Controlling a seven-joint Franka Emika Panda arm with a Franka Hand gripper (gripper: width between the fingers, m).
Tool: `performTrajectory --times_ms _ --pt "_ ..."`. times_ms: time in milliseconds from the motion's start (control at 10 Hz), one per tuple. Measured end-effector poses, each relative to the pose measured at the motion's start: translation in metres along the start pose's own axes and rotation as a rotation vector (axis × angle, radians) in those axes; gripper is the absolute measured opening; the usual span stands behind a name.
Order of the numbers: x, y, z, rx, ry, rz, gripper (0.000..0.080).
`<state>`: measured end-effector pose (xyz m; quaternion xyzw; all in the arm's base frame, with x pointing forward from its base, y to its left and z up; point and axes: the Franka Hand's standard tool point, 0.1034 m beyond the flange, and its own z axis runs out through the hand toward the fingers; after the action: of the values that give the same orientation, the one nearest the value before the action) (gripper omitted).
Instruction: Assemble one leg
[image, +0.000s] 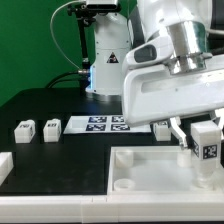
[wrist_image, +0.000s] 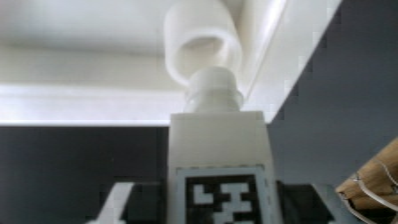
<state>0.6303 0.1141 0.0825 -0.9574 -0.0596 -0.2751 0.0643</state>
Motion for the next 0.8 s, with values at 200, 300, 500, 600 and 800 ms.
performTrajectory --times_ms 200,300,500,600,800 --pt "-0.005 0.003 0.001 -0.003 -0.008 -0.007 0.029" --pt "-0.006 0.002 0.001 -0.002 -0.01 -0.008 0.029" --pt "-0.01 0.002 0.002 -0.002 -0.016 -0.008 0.029" --pt "-0.012 0.002 0.004 -0.001 -0.02 -0.008 0.029" --pt "-0.013 0.002 0.006 -0.004 0.001 -0.003 0.029"
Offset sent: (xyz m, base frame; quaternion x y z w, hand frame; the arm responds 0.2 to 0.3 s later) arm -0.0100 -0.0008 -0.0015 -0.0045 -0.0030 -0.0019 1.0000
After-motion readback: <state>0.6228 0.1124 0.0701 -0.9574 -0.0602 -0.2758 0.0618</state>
